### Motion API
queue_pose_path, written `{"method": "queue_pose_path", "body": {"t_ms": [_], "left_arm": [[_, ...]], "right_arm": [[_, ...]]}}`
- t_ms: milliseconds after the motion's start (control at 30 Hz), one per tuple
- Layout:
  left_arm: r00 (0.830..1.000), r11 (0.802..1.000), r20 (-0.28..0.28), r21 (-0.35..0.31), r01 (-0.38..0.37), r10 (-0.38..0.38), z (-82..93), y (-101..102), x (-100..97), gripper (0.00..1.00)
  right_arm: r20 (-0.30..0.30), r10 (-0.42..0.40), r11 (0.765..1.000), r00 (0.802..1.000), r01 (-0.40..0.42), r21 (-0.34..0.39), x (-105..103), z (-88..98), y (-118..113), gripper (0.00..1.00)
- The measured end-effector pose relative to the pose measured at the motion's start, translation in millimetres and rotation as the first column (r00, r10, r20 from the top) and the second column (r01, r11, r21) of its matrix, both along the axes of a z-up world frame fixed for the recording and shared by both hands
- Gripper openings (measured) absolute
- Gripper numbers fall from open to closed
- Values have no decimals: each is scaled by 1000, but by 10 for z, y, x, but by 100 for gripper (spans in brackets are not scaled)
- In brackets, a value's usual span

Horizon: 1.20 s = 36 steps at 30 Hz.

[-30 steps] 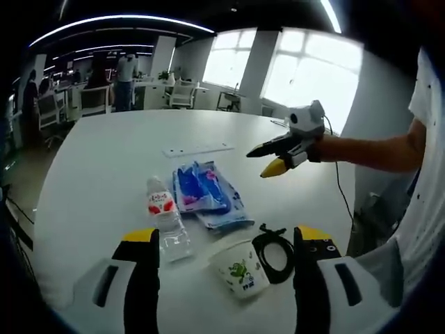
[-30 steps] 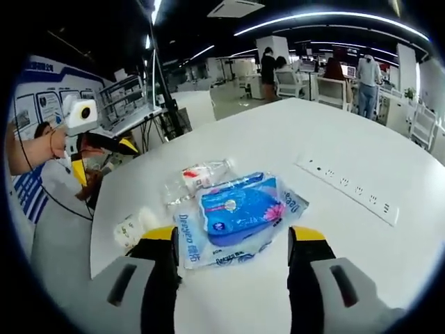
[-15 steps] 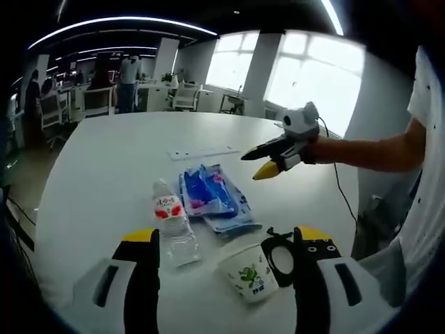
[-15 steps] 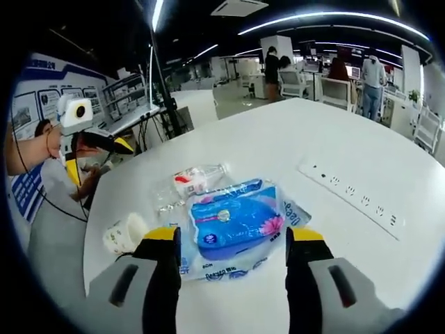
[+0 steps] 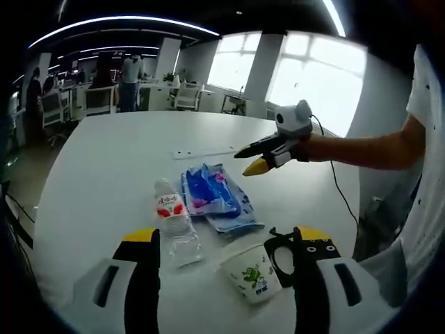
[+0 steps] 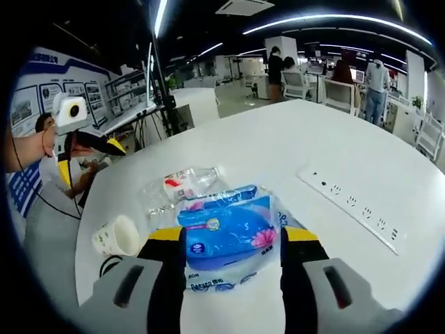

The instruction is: Arrange the tabletop items into an orderly group along one side of the table until the central work area is clear of visible clutter.

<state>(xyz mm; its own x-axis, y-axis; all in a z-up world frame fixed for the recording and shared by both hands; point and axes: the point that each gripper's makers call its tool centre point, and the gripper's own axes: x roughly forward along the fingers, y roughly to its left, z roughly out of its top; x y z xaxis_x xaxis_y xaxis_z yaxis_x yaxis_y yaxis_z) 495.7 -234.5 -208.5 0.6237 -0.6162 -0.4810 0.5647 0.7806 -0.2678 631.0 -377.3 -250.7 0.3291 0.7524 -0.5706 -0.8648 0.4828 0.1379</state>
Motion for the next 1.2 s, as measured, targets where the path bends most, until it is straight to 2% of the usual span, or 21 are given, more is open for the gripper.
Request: {"method": "queue_pose_path", "body": {"t_ms": [467, 1033, 1200], "left_arm": [[1000, 1000, -17, -12, -9, 9, -56, -2, -2, 79], [1000, 1000, -20, -19, -9, 9, -87, 6, 74, 79], [1000, 1000, -24, -23, -10, 10, -104, 9, 77, 78]], "right_arm": [[1, 5, 1000, 1000, -5, 2, 245, -98, 87, 39], [-14, 2, 1000, 1000, -2, -12, 498, -266, 136, 35], [-22, 6, 1000, 1000, -6, -10, 551, -326, 162, 29]]}}
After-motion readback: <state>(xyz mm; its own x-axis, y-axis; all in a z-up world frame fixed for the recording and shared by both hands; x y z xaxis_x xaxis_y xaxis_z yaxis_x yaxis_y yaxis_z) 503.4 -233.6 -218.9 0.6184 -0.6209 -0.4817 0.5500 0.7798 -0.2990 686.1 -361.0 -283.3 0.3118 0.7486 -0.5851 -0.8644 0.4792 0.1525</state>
